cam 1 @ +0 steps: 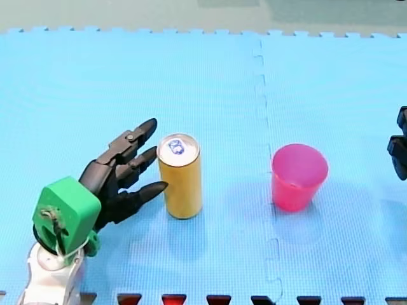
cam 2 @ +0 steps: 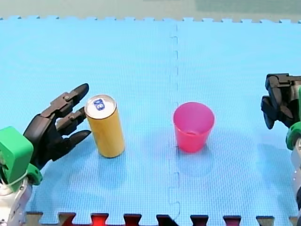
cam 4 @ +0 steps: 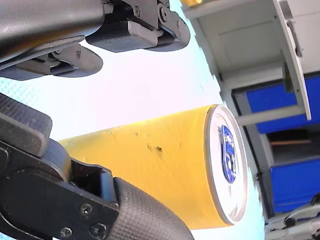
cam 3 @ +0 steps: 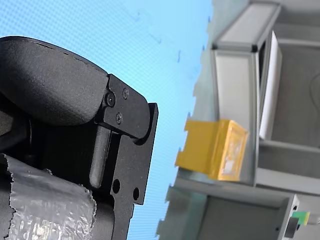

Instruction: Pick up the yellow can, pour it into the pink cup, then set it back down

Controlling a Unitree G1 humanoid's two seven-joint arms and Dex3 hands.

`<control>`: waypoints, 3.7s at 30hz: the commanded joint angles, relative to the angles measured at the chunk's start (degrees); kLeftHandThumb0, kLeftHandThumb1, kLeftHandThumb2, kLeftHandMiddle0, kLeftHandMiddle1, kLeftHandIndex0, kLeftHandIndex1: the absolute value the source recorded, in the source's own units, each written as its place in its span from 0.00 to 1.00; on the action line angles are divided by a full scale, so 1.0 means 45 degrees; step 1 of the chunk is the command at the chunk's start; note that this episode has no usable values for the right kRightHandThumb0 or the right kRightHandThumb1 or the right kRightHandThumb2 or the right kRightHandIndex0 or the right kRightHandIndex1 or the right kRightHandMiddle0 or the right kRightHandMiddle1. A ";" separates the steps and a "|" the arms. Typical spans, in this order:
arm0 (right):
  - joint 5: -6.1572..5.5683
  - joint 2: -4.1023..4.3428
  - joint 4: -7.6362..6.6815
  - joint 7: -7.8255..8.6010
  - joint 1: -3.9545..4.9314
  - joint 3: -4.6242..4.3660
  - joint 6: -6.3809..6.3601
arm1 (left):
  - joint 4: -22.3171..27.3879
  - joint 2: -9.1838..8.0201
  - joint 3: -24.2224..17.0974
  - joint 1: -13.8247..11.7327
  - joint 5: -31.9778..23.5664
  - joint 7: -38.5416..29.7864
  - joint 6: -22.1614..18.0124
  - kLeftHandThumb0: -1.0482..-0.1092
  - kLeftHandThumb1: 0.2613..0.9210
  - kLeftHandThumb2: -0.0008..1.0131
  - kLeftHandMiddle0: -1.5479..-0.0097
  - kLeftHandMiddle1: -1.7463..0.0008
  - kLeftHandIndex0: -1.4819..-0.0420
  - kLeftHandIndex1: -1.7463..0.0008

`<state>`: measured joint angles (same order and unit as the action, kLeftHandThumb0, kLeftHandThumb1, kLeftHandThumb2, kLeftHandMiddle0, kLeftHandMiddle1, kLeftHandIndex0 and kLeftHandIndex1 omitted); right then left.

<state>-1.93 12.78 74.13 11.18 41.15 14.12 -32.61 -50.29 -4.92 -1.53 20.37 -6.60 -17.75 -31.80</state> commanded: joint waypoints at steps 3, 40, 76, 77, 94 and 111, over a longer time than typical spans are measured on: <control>-0.0072 0.0079 -0.0024 0.0040 -0.0038 0.0050 -0.0067 | 0.0217 0.0167 -0.0183 0.0022 -0.0089 -0.0104 0.0383 0.02 0.80 0.00 0.73 0.99 0.79 0.99; -0.0026 0.0102 -0.0009 -0.0056 -0.0143 0.0065 -0.0184 | -0.1407 0.0662 -0.0615 0.0762 -0.0248 -0.2359 0.0837 0.11 0.66 0.00 0.77 1.00 0.75 1.00; 0.0034 0.0138 -0.0028 -0.0210 -0.0191 -0.0080 -0.0177 | -0.2122 0.1605 -0.0785 0.1445 0.0261 0.0156 0.0363 0.21 0.66 0.00 0.74 1.00 0.76 1.00; 0.0035 0.0142 -0.0029 -0.0206 -0.0192 -0.0081 -0.0181 | -0.2156 0.1629 -0.0779 0.1487 0.0292 0.0213 0.0381 0.21 0.66 0.00 0.74 1.00 0.76 1.00; 0.0096 0.0136 -0.0041 -0.0283 -0.0200 -0.0137 -0.0333 | -0.2212 0.1403 -0.0453 0.1992 0.0583 -0.0291 0.2047 0.33 0.56 0.00 0.76 1.00 0.77 1.00; 0.0083 0.0163 -0.0027 -0.0293 -0.0190 -0.0177 -0.0330 | -0.2156 0.1624 -0.0369 0.1946 0.1314 0.2128 0.2084 0.52 0.62 0.01 0.52 0.94 0.49 0.96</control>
<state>-1.45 13.17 74.04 9.83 40.37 13.18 -34.03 -60.18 2.23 -3.28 29.08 -1.70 -11.69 -22.14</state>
